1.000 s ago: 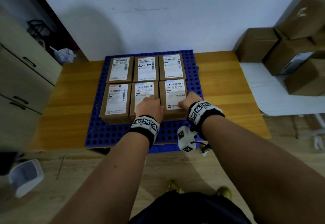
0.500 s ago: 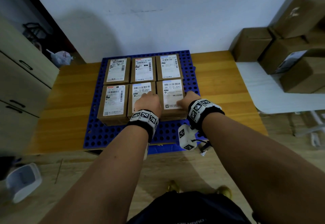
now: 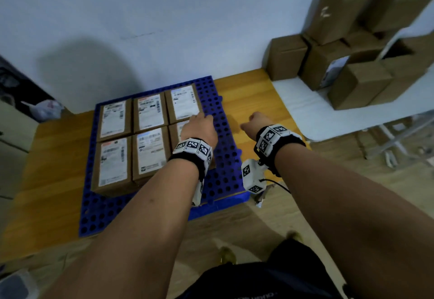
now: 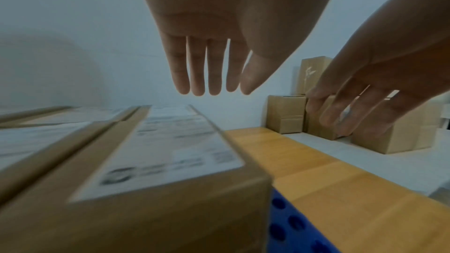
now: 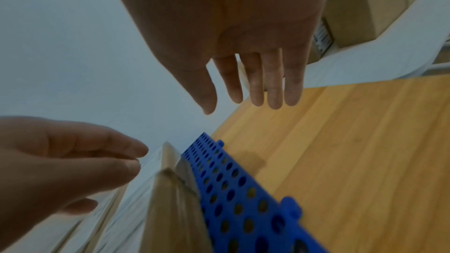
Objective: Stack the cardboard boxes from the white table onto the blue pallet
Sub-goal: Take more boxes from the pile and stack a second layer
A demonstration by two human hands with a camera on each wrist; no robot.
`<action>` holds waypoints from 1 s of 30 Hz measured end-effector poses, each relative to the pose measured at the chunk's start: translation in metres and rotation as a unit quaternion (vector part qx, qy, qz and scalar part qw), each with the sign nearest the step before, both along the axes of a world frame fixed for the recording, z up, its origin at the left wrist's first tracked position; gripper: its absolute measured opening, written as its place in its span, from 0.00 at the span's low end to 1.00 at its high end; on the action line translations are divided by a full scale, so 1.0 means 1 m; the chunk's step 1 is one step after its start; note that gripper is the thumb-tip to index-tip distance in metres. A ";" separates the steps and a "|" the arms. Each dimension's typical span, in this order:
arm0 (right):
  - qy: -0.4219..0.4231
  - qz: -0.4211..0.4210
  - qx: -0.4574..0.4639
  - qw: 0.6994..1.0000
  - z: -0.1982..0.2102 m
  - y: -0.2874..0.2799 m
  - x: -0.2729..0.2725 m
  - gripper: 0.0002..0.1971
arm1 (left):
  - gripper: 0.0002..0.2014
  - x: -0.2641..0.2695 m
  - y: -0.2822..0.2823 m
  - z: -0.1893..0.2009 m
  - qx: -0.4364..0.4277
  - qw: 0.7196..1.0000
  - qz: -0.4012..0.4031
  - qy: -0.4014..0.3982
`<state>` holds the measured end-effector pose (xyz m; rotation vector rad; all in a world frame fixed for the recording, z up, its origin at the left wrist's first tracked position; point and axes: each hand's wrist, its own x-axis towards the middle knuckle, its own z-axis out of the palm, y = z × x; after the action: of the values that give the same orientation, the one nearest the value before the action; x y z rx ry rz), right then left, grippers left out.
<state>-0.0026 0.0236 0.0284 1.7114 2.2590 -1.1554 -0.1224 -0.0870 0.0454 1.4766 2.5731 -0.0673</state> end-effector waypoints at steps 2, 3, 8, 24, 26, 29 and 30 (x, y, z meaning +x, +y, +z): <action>-0.005 -0.024 0.015 1.000 -0.001 0.019 0.017 0.24 | 0.18 0.014 0.021 -0.001 0.008 1.000 -0.011 0.003; -0.006 -0.037 0.019 0.999 0.001 0.031 0.030 0.24 | 0.18 0.025 0.036 -0.001 0.012 1.000 -0.021 0.004; -0.013 -0.076 0.039 0.996 0.007 0.089 0.093 0.22 | 0.20 0.079 0.110 0.000 0.029 0.998 -0.053 -0.008; -0.002 -0.190 0.058 0.980 0.014 0.273 0.255 0.24 | 0.23 0.236 0.312 -0.007 0.033 0.990 -0.082 -0.109; 0.003 -0.190 0.066 0.980 0.013 0.285 0.261 0.21 | 0.22 0.246 0.324 -0.007 0.030 0.990 -0.084 -0.112; 0.015 -0.191 0.062 0.980 0.011 0.301 0.265 0.21 | 0.23 0.258 0.339 -0.007 0.018 0.988 -0.083 -0.127; 0.019 -0.190 0.056 0.980 0.010 0.305 0.267 0.22 | 0.23 0.262 0.344 -0.008 0.013 0.988 -0.082 -0.133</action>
<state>0.2644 0.3287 0.0380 2.2564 2.1116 -1.1458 0.1397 0.2570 0.0375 1.5835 2.2496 0.1332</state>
